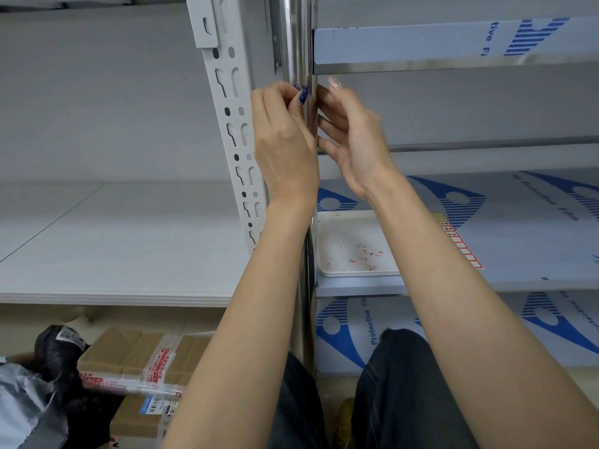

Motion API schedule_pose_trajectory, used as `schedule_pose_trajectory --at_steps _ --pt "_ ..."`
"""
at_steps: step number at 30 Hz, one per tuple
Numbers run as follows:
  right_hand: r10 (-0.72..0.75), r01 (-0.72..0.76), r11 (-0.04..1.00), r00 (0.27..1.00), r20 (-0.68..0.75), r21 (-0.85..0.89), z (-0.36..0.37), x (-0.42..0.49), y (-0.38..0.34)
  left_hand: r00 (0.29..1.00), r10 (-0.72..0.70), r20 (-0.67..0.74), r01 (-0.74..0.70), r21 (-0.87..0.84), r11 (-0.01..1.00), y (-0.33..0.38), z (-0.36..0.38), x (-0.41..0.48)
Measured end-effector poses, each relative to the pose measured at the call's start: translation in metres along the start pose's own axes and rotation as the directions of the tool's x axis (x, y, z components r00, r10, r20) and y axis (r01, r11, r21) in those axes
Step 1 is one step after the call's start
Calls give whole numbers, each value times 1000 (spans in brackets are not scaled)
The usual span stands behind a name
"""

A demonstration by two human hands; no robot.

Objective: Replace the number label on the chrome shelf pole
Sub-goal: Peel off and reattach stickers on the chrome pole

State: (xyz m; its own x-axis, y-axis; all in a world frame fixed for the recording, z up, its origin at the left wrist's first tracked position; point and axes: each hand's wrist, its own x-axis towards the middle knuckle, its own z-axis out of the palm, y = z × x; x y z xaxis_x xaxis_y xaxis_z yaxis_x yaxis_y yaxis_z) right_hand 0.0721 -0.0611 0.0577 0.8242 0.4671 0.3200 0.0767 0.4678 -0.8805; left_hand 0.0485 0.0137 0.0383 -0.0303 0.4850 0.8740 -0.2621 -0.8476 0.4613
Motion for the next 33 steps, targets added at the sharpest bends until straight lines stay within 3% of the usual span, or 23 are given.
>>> schedule_pose_trajectory --at_steps 6,12,24,33 --pt "0 0 1000 1000 -5 -1 0 -1 0 999 37 27 -38 29 999 -1 0 0" --pt "10 -10 1000 1000 3 1 0 0 -1 997 4 82 2 -71 997 -4 -8 -5" --pt "-4 4 1000 1000 11 -3 0 -3 -1 1000 -20 -10 20 -75 997 -5 -5 -3" --pt "0 0 1000 1000 11 29 0 -2 0 1000 -6 25 7 -47 999 -4 -3 0"
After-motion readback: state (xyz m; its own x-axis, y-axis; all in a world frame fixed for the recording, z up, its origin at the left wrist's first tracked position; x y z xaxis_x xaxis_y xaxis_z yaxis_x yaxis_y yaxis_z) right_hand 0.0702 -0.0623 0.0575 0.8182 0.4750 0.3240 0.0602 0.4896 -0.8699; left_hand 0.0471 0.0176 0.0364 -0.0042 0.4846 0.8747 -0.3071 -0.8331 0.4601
